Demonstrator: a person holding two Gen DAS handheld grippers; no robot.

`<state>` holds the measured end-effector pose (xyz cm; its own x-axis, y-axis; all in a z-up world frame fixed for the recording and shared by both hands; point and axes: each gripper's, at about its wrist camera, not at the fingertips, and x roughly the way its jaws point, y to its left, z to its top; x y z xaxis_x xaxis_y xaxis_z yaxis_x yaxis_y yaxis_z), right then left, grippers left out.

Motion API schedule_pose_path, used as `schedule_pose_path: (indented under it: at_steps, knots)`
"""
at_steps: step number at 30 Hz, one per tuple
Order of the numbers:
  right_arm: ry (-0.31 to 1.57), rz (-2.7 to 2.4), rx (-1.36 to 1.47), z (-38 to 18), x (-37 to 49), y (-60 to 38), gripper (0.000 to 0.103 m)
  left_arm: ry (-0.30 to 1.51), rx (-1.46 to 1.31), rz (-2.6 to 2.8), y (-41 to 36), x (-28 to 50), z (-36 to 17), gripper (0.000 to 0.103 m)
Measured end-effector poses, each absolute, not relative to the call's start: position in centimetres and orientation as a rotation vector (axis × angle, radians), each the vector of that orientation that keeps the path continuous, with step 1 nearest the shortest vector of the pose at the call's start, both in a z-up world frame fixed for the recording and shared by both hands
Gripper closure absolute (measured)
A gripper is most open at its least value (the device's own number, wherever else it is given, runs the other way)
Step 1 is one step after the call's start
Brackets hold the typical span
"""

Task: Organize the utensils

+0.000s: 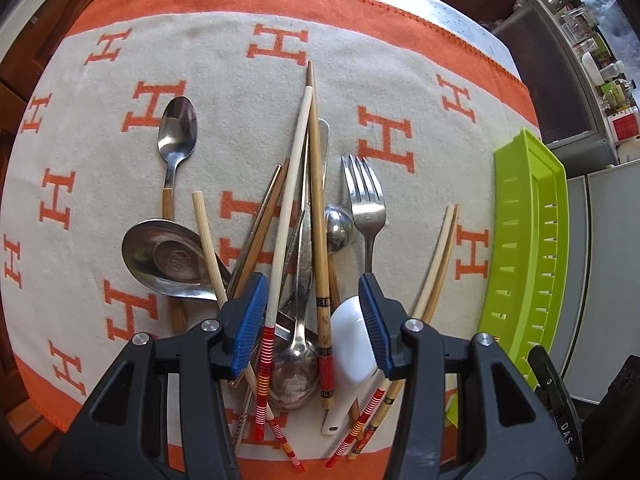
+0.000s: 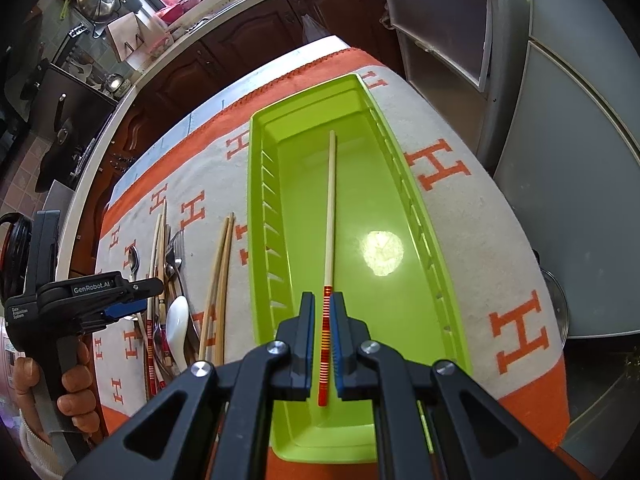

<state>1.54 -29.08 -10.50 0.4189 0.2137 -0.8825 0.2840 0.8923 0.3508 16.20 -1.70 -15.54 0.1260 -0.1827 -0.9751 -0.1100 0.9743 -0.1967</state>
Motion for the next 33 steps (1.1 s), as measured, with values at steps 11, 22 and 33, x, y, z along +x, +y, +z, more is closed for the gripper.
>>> schedule_pose_path:
  at_steps: [11,22,33]
  knots:
    - [1.161,-0.044,0.496,-10.9,1.6,-29.0,0.096,1.427,-0.196,-0.066,-3.2,16.2,-15.3,0.079]
    - [1.166,-0.047,0.507,-11.2,1.4,-29.0,0.096,1.412,-0.183,-0.027,-3.0,16.3,-16.2,0.098]
    - [1.167,-0.035,0.506,-11.2,1.4,-28.7,0.096,1.387,-0.222,-0.033,-1.4,14.9,-15.4,0.099]
